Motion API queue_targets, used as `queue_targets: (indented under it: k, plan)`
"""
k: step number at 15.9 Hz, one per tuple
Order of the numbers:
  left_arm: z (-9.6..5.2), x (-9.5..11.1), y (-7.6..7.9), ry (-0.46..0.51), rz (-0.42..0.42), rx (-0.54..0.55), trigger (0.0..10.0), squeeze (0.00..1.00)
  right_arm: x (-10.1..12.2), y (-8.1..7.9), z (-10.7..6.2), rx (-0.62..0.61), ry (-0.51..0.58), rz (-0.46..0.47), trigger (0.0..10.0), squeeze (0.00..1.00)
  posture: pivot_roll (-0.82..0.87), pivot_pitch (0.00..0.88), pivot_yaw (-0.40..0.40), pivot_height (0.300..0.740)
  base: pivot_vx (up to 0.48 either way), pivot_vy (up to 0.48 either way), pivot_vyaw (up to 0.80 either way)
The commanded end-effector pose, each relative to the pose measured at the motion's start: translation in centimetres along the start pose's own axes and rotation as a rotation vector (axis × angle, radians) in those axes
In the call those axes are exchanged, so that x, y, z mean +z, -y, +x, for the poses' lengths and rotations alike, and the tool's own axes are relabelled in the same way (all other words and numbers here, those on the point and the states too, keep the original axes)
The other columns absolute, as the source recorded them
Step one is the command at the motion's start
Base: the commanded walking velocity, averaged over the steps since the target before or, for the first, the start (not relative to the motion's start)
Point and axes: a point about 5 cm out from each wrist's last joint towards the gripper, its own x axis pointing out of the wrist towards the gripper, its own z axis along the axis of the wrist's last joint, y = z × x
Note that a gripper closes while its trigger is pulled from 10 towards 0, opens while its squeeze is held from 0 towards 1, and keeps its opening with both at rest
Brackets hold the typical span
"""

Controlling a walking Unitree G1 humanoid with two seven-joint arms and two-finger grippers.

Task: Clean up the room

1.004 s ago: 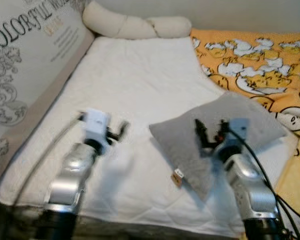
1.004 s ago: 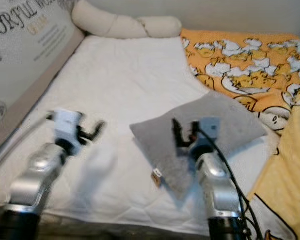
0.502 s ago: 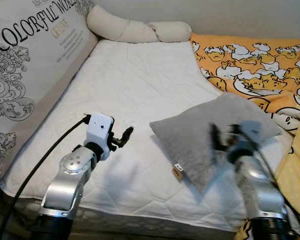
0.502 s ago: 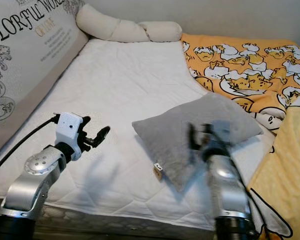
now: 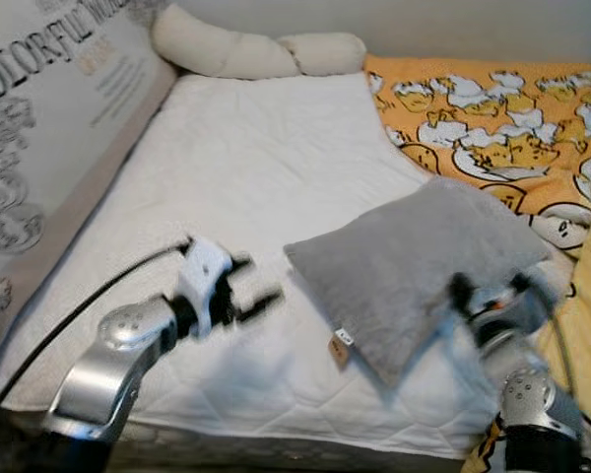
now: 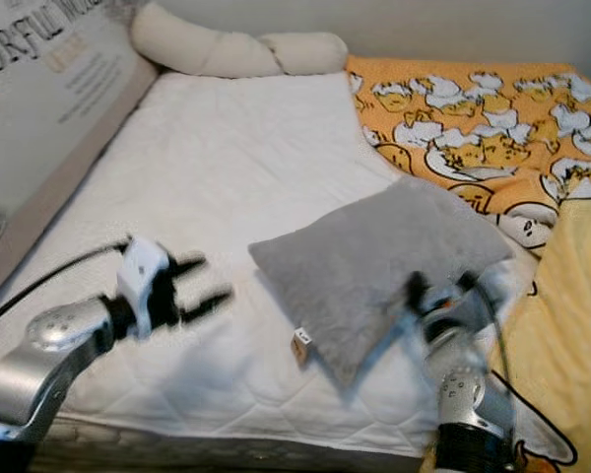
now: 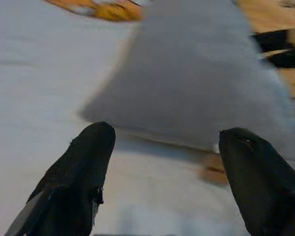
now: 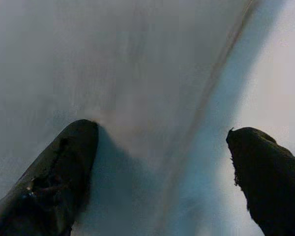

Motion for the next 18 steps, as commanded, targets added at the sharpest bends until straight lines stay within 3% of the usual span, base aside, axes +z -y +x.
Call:
queue_targets:
  k: [1,3,5,6,7,8,9,14,18]
  plan:
    - [-0.1,0.1,0.4,-0.017,-0.003,-0.054,10.0,0.0,-0.6,-0.6,0.4,0.047,-0.05,0.069,10.0,1.0,0.08,0.0,0.05,0.74,0.0,0.0,0.0]
    - [-0.2,0.1,0.5,-0.034,-0.001,-0.089,10.0,0.0,-1.7,-0.5,1.4,0.089,-0.119,0.241,10.0,1.0,0.08,0.0,0.062,0.74,0.0,0.0,0.0]
    - [-0.2,0.3,0.4,-0.033,0.001,-0.097,10.0,0.0,-1.9,-0.8,1.8,0.158,-0.132,0.311,10.0,1.0,0.08,0.0,0.069,0.74,0.0,0.0,0.0]
    - [-0.1,0.4,0.3,-0.033,0.004,-0.103,10.0,0.0,-1.6,-1.4,1.9,0.228,-0.118,0.32,10.0,0.0,0.08,0.0,0.067,0.74,0.0,0.0,0.0]
    - [-0.1,0.5,0.3,-0.035,0.0,-0.109,10.0,0.0,-1.4,-1.8,1.8,0.27,-0.105,0.321,10.0,0.0,0.07,0.0,0.073,0.74,0.0,0.0,0.0]
    - [-0.1,0.4,0.4,-0.036,-0.005,-0.117,10.0,0.0,-1.3,-1.7,1.9,0.261,-0.101,0.268,0.0,0.0,0.06,0.0,0.076,0.74,0.0,0.0,0.0]
    - [0.0,0.4,0.5,-0.034,-0.007,-0.122,10.0,0.0,-1.2,-1.6,2.0,0.257,-0.09,0.236,0.0,0.0,0.06,0.0,0.079,0.74,0.0,0.0,0.0]
    - [0.1,0.5,0.6,-0.028,-0.015,-0.118,10.0,0.0,-1.2,-2.1,2.4,0.274,-0.07,0.263,0.0,0.0,0.08,0.0,0.067,0.74,0.0,0.0,0.0]
    - [-1.1,-0.1,0.6,-0.037,-0.028,-0.06,10.0,0.0,-1.3,-2.6,3.2,0.229,-0.091,0.219,0.0,0.0,0.12,0.0,0.013,0.74,0.0,0.0,0.0]
